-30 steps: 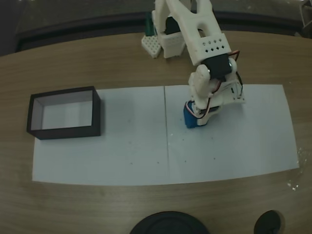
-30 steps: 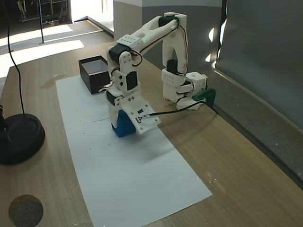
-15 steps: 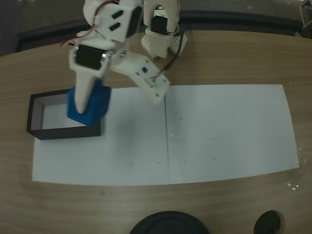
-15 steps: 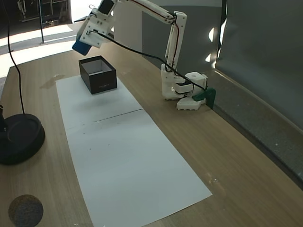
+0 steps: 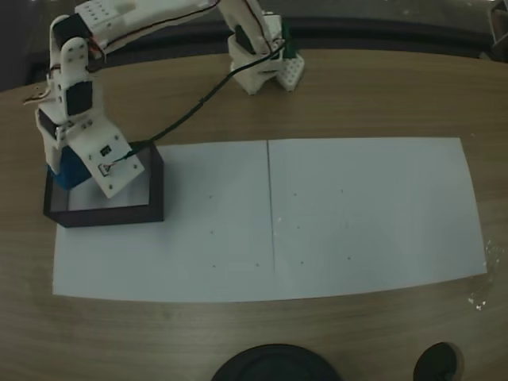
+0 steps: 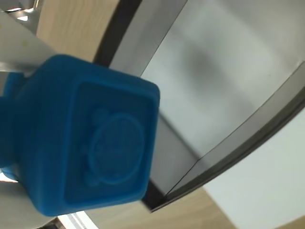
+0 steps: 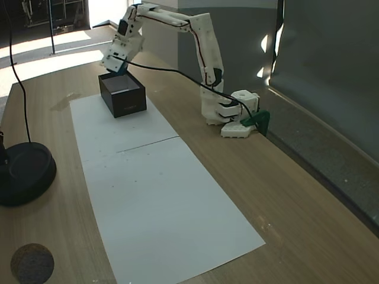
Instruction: Grab a blue square and put it in the box.
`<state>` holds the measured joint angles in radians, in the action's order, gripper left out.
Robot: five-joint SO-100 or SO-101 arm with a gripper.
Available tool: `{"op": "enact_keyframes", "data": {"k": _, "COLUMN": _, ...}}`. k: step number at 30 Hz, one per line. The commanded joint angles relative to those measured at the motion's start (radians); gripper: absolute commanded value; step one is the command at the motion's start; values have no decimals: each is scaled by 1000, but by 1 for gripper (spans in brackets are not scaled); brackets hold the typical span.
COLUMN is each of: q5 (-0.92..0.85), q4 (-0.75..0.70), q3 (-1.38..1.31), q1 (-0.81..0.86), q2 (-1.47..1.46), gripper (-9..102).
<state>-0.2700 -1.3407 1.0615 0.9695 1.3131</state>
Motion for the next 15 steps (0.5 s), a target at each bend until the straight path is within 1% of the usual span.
{"op": "enact_keyframes", "data": {"k": 1, "q5": 2, "q4": 17, "q3": -63, "q1": -2, "q2": 2, "gripper": 12}}
{"op": "enact_keyframes", "data": {"k": 8, "q5": 8, "q4": 17, "q3": -63, "q1": -20, "q2": -57, "gripper": 13}}
{"op": "enact_keyframes", "data": {"k": 9, "q5": 8, "q4": 17, "q3": -63, "q1": -20, "q2": -58, "gripper": 16}}
{"op": "enact_keyframes", "data": {"k": 13, "q5": 28, "q4": 17, "q3": -63, "q1": -18, "q2": -61, "gripper": 33}}
{"op": "enact_keyframes", "data": {"k": 15, "q5": 26, "q4": 14, "q3": -63, "q1": -18, "q2": -52, "gripper": 32}}
